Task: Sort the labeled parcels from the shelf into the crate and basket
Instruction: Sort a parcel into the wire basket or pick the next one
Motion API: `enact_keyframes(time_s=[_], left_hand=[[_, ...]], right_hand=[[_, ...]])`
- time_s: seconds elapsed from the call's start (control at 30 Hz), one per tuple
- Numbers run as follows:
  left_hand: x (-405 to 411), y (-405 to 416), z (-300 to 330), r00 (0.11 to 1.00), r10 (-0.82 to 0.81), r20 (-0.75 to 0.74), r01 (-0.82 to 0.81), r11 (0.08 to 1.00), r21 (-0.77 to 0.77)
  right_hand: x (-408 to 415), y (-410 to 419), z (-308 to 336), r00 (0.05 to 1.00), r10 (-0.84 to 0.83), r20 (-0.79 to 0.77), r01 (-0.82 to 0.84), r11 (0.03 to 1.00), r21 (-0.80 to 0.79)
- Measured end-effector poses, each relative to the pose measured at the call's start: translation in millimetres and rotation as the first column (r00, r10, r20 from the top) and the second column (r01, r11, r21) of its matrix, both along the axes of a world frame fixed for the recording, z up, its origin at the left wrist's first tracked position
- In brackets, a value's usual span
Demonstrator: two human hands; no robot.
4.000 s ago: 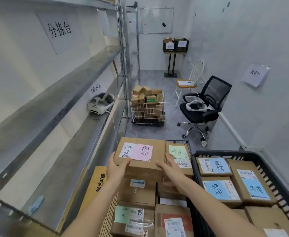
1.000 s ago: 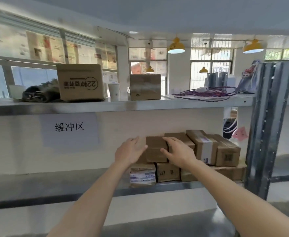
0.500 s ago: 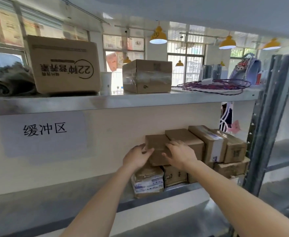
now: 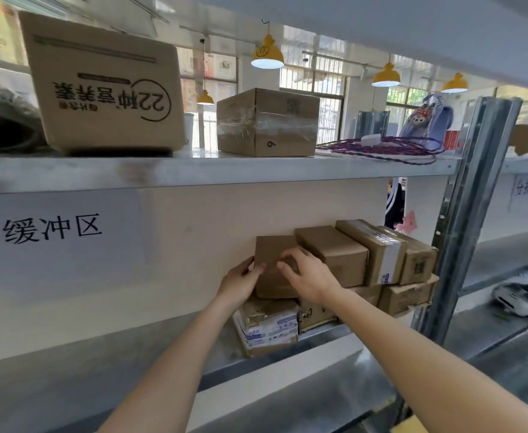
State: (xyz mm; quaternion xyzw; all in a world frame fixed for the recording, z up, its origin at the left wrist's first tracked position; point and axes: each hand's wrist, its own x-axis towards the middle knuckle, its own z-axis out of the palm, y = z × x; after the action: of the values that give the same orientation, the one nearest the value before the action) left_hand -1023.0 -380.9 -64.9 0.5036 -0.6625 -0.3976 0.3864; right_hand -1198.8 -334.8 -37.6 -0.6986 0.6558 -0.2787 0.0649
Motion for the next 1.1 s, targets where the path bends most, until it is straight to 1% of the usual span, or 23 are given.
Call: enact_keyframes(time_s=[0.1, 0.17, 0.23, 0.33, 0.37, 0.5, 0.6, 0.73, 0.8, 0.83, 0.9, 0.93, 1.0, 1.1], left_hand=[[4.1, 2.7, 1.1, 0.999, -0.002, -0.044, 0.003, 1.000, 0.013], [6.3, 2.6, 0.2, 0.996, -0.012, -0.092, 0.013, 1.000, 0.015], [8.4, 4.8, 1.2, 0.981, -0.031, -0.194, 0.034, 0.999, 0.015], [9.6, 9.6, 5.1, 0.907, 0.002, -0.422, 0.025, 0.998, 0.058], [9.8, 12.3, 6.6, 0.892, 0.011, -0.453, 0.021, 0.998, 0.065], [11.4, 18.5, 10.7, 0.899, 0.011, -0.438, 0.008, 0.999, 0.041], [6.2, 25.8, 14.8, 0.892, 0.074, -0.446, -0.055, 0.997, 0.057], [-2.8, 35.6, 18.7, 0.850, 0.003, -0.526, 0.011, 1.000, 0.023], [-6.4, 41.4, 18.9, 0.821, 0.005, -0.571, 0.021, 0.999, 0.039], [-8.5, 43.8, 19.3, 0.797, 0.010, -0.604, 0.038, 0.997, 0.066], [-13.4, 49.5, 20.2, 0.713, 0.021, -0.701, 0.120, 0.981, 0.152], [-15.8, 50.5, 19.3, 0.680, 0.022, -0.733, 0.149, 0.974, 0.168], [-22.2, 49.6, 16.9, 0.696, -0.022, -0.718, 0.165, 0.978, 0.129], [-33.3, 52.9, 16.6, 0.769, -0.119, -0.628, 0.176, 0.984, 0.029]], right_hand=[[9.2, -0.5, -6.4, 0.983, -0.028, 0.180, 0.029, 1.000, -0.006], [13.4, 0.4, -9.5, 0.968, -0.031, 0.251, 0.039, 0.999, -0.027], [15.4, 3.5, -9.0, 0.948, -0.021, 0.317, 0.040, 0.998, -0.051], [17.3, 10.4, -6.0, 0.932, 0.020, 0.361, 0.022, 0.993, -0.112], [18.0, 12.3, -5.4, 0.930, 0.033, 0.365, 0.015, 0.991, -0.130], [14.4, 20.8, -3.1, 0.925, 0.082, 0.370, -0.021, 0.986, -0.167], [11.3, 29.9, 1.1, 0.905, 0.111, 0.410, -0.053, 0.987, -0.151], [12.2, 39.2, 1.9, 0.843, 0.108, 0.527, -0.064, 0.993, -0.101], [10.7, 44.2, 2.4, 0.794, 0.106, 0.599, -0.067, 0.994, -0.088], [9.2, 46.5, 3.4, 0.786, 0.109, 0.609, -0.071, 0.994, -0.087], [5.3, 50.1, 4.3, 0.813, 0.097, 0.574, -0.059, 0.995, -0.084], [3.4, 52.7, 4.5, 0.824, 0.091, 0.559, -0.059, 0.995, -0.075], [-2.7, 56.4, 2.9, 0.809, 0.112, 0.577, -0.085, 0.994, -0.074], [-19.5, 63.8, 0.6, 0.789, 0.112, 0.603, -0.067, 0.993, -0.097]])
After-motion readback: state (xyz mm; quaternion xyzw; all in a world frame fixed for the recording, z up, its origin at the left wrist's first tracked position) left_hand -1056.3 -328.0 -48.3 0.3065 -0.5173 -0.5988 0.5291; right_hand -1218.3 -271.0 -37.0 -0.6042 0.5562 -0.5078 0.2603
